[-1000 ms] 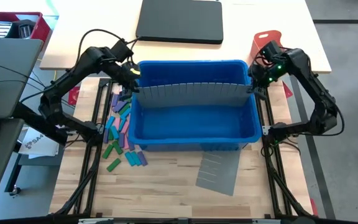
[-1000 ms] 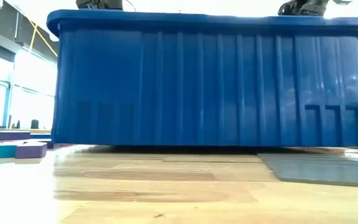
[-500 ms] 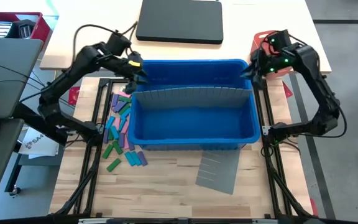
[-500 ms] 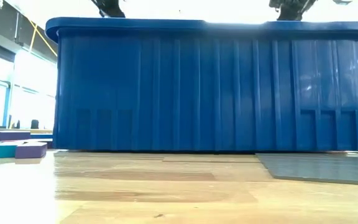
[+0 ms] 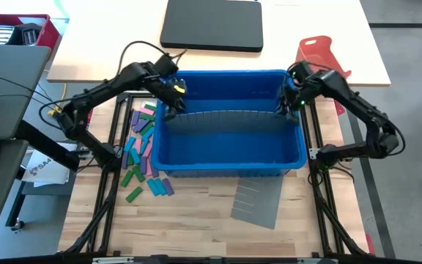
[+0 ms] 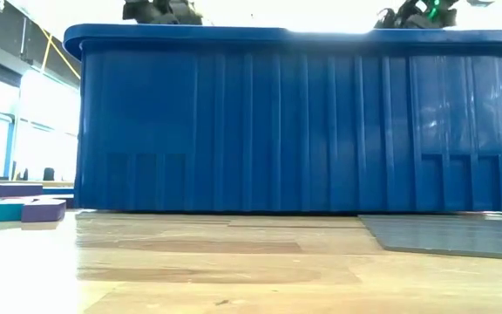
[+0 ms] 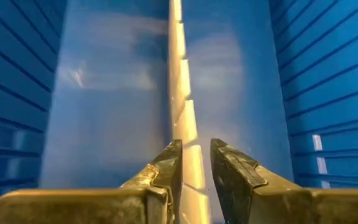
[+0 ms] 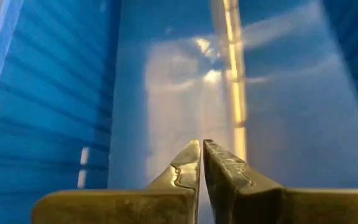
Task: Sort blocks
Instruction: Insert the bin divider into the blue bin
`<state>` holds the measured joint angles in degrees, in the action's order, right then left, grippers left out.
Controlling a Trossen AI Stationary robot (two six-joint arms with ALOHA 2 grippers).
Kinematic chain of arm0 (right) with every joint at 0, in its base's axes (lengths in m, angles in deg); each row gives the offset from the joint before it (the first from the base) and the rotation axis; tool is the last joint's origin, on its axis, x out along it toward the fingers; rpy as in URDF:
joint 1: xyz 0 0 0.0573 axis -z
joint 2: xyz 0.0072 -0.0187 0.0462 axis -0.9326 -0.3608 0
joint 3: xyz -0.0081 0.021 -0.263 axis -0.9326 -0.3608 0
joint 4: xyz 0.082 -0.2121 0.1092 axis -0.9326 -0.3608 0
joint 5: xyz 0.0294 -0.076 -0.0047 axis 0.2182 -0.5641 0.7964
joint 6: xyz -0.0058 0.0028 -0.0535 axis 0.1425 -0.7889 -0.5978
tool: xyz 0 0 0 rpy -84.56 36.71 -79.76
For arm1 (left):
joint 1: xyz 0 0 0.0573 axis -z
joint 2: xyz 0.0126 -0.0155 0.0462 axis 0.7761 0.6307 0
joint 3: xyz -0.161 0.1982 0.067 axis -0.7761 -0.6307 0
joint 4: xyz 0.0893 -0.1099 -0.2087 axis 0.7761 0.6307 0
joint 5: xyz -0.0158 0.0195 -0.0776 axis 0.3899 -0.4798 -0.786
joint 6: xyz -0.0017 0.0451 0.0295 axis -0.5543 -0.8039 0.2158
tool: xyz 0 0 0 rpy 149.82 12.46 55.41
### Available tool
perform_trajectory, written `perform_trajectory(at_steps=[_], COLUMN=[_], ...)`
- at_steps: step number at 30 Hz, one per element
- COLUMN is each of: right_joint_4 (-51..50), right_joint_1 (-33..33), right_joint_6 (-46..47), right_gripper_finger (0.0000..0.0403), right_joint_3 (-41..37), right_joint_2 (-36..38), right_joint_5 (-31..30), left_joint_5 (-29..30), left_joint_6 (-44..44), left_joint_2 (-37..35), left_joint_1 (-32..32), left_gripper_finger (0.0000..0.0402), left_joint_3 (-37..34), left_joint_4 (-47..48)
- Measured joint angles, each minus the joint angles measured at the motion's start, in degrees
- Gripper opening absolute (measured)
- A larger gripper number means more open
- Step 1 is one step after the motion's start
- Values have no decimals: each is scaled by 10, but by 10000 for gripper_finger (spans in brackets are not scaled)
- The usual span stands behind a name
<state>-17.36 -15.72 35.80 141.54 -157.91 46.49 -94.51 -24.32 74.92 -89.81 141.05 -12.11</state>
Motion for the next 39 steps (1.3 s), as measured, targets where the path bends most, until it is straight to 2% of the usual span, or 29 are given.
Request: perform_trajectory(at_steps=[4, 8, 11, 14, 16, 18, 21, 24, 29, 33, 39], right_joint_4=[1, -12, -23, -17, 12, 81, 187, 231, 212, 157, 80], right_joint_1=[-16, -27, -27, -26, -27, -27, -27, -27, -37, -58, -80], right_joint_6=[-3, -3, -3, -9, -15, 20, 114, 166, 151, 98, 25], right_gripper_finger=[3, 2, 1, 1, 1, 1, 1, 0, 0, 0, 0], right_joint_3=[-29, -18, 13, 46, 58, 59, 43, 35, 31, 31, 31], right_joint_2=[0, 0, 8, 16, 21, 21, 6, -21, -73, -101, -103], right_joint_5=[-29, -80, -69, -26, 17, 31, 11, -10, -19, -13, 13], left_joint_5=[0, 2, 4, 4, 4, 4, 2, 2, 0, -5, -85], left_joint_6=[-2, -17, -21, -21, -22, -21, -14, -11, -22, -42, -87], left_joint_2=[16, 16, -6, -25, -28, -26, -8, 22, 71, 91, 80], left_joint_1=[4, 10, 17, 21, 20, 15, 10, 10, 23, 37, 46], left_gripper_finger=[60, 49, 40, 31, 26, 22, 15, 9, 1, 0, 0], left_joint_3=[-6, -10, -3, 2, 2, 2, 1, -1, -1, -2, -2], left_joint_4=[-1, 0, -1, -11, -33, -59, -117, -152, -168, -168, -154])
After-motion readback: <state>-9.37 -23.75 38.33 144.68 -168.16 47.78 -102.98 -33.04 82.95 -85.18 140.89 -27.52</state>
